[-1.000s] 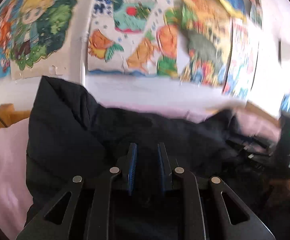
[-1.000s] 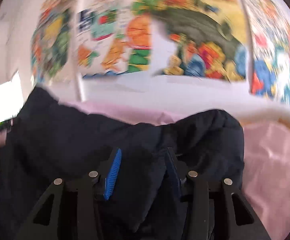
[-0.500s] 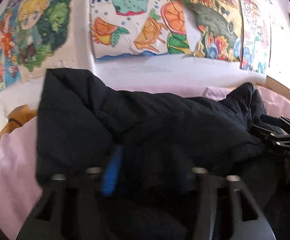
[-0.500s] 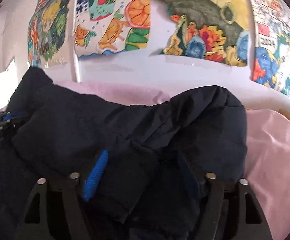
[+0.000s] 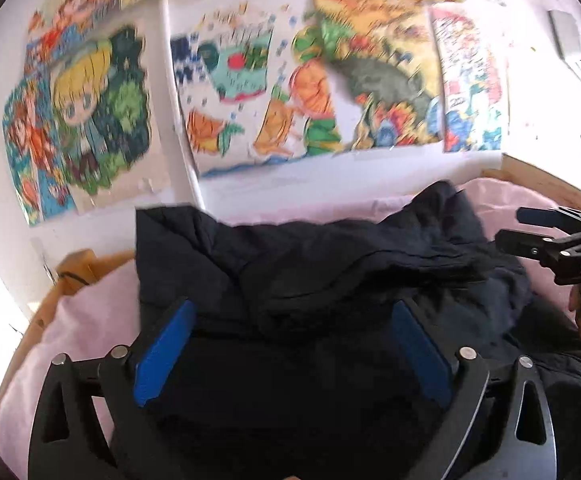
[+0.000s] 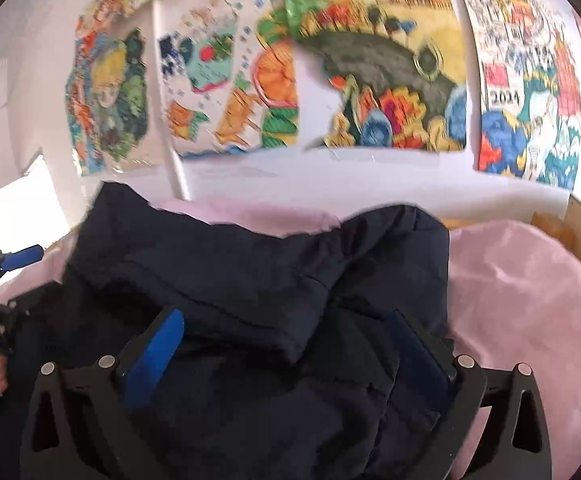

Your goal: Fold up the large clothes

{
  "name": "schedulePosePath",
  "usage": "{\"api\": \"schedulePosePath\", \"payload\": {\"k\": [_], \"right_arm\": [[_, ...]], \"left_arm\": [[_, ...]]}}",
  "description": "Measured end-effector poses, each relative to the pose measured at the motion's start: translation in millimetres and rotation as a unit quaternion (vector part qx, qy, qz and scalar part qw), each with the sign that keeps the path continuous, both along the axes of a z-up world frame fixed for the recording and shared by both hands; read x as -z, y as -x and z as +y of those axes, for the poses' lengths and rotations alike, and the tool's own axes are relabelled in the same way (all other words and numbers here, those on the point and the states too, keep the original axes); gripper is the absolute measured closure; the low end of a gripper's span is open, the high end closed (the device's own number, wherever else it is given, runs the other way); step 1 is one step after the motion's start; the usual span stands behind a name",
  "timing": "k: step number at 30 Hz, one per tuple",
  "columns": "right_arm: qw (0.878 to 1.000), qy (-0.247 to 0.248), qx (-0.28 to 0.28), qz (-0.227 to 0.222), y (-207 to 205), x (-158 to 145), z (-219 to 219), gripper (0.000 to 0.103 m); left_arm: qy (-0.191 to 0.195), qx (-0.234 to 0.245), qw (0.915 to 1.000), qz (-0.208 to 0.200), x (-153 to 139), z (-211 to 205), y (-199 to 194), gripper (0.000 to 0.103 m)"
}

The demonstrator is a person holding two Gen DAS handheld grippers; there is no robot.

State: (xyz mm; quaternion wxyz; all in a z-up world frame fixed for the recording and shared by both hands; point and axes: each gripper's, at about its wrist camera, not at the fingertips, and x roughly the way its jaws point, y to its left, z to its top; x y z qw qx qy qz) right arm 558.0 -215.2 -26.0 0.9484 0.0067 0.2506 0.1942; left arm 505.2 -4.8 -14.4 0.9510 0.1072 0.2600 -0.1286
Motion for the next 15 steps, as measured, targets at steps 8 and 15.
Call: {"api": "schedulePosePath", "payload": {"k": [8, 15], "right_arm": [[0.998, 0.043, -0.055, 0.005, 75, -48, 16, 0.0], [0.987, 0.101, -0.124, -0.02, 168, -75, 33, 0.0]], "left_arm": [[0.009, 0.034, 0.9993, -0.014, -40, -5, 64, 0.002], [0.067, 0.049, 0.9964, 0.019, -69, 5, 112, 0.002]]}}
